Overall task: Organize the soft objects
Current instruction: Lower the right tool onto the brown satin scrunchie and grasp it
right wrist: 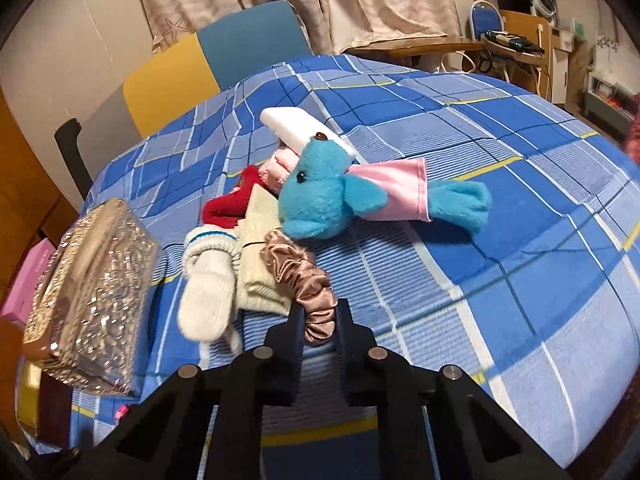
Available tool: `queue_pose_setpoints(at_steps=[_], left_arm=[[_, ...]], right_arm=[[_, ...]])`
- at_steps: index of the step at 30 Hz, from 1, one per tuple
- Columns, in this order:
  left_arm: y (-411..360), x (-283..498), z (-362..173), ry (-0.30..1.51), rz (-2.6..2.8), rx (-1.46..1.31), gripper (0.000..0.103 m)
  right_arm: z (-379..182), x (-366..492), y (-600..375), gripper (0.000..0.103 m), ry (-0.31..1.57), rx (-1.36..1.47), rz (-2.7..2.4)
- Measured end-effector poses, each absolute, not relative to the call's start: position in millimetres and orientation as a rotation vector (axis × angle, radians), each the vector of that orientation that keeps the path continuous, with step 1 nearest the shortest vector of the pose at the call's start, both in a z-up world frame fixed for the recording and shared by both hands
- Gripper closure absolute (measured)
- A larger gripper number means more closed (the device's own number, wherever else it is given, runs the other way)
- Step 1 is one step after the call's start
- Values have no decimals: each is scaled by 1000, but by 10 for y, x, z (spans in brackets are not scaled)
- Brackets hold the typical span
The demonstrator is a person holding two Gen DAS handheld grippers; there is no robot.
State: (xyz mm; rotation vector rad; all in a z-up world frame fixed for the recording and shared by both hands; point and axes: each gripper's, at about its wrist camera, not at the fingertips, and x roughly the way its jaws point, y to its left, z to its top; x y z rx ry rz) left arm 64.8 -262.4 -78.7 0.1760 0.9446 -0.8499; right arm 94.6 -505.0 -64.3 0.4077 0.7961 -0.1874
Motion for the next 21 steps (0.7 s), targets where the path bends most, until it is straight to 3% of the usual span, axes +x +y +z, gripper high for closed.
queue_pose_setpoints(at_steps=[14,17,21], left_arm=[[-2308,556,-552,911,-865,105,67],[-2218,518,-453,896,-872,86,67],[-2098,468,-328,869,-870,77,67]], right_arm=[[-671,401,-4889,90,800,471,-207],[-698,404,-4875,83,812,476,-208],[-638,472,-4788,42,790,393,-217]])
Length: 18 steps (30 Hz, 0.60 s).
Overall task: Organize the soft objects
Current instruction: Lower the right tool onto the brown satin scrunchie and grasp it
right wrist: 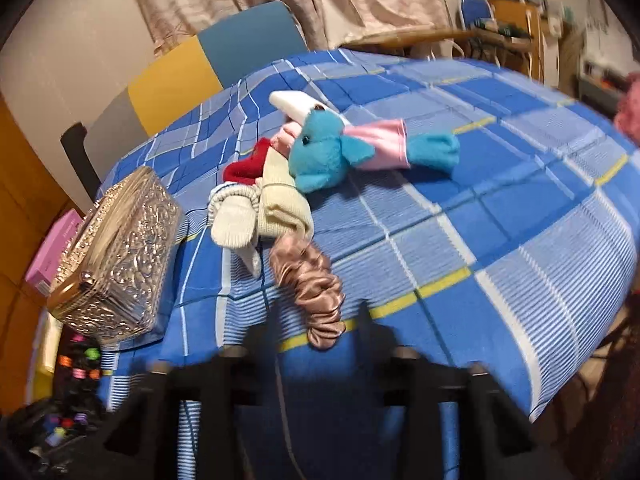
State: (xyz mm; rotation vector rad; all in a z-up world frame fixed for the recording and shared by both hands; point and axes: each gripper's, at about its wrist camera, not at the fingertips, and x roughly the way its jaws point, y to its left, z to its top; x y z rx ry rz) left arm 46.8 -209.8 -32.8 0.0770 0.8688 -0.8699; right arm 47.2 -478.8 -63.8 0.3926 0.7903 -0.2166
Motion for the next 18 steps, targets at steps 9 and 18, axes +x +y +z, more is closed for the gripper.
queue_pose_setpoints(at_steps=[9,18], left_arm=[[-1859,469,-158,844,-841,29,67],[-1517,567,-24,845,-806,-58,67]], right_arm=[[-729,870,-4667,42,909,340,-185],[-811,965,-4380,70,947,195,-165]])
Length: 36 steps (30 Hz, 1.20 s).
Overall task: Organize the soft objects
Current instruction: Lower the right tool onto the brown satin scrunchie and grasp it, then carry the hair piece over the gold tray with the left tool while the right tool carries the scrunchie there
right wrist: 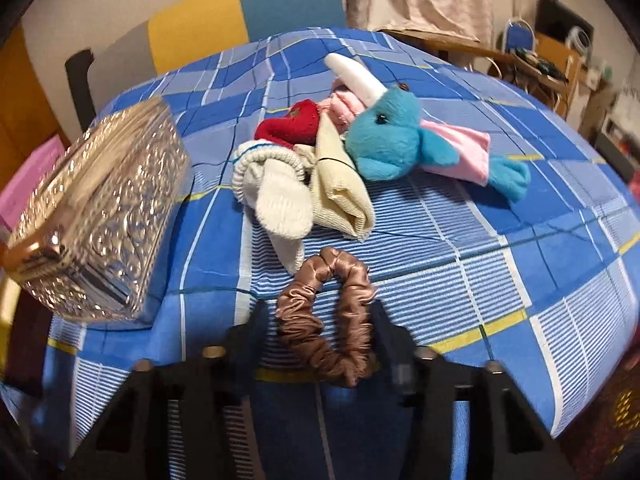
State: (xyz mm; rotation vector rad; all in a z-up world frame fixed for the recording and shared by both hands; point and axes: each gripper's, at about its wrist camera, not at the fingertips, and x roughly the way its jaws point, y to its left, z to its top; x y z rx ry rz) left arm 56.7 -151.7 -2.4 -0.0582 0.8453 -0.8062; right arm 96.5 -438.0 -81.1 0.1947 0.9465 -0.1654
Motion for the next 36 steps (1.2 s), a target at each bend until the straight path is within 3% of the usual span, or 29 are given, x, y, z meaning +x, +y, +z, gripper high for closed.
queue_pose_setpoints(at_steps=[6,22,36], left_arm=[[-1240,723,82,832,-760,-99,67],[-299,1608,90,871,-553,-78,67],[-43,2629,-495,1048,-409,-12,65]], right_arm=[[-788,892,-4425,80,935,245,-183],[-101,436,-4074,80,761,338,-131],[437,95,-3367,80,638,360,36]])
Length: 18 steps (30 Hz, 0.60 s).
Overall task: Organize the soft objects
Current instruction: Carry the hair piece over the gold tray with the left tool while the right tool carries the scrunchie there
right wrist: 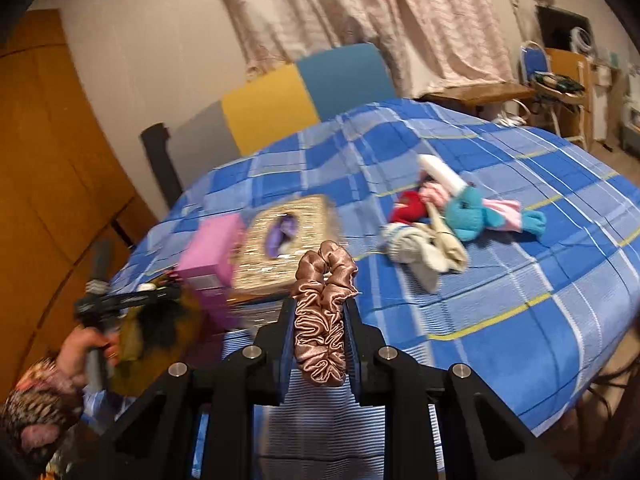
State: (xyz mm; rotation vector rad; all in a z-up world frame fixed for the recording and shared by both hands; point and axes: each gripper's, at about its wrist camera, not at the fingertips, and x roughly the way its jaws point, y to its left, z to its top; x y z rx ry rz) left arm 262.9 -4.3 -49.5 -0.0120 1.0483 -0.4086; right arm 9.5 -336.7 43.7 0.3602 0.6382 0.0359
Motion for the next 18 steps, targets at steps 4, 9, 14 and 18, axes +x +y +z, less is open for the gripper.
queue_pose_setpoints(at_steps=[4,9,14,18], left_arm=[[-35,2680,-520,1058,-385,18,55],[88,2621,-281,996,-413,-47,53],[472,2345,8,893,-305,-207,53],[665,2040,65,842,-215,-241,53]], right_arm=[[553,123,-3113,80,620,325,97],[595,226,-2749,80,620,248,174],[491,407,-2340,80,672,190,265],[379,620,-2078,80,729,160,330]])
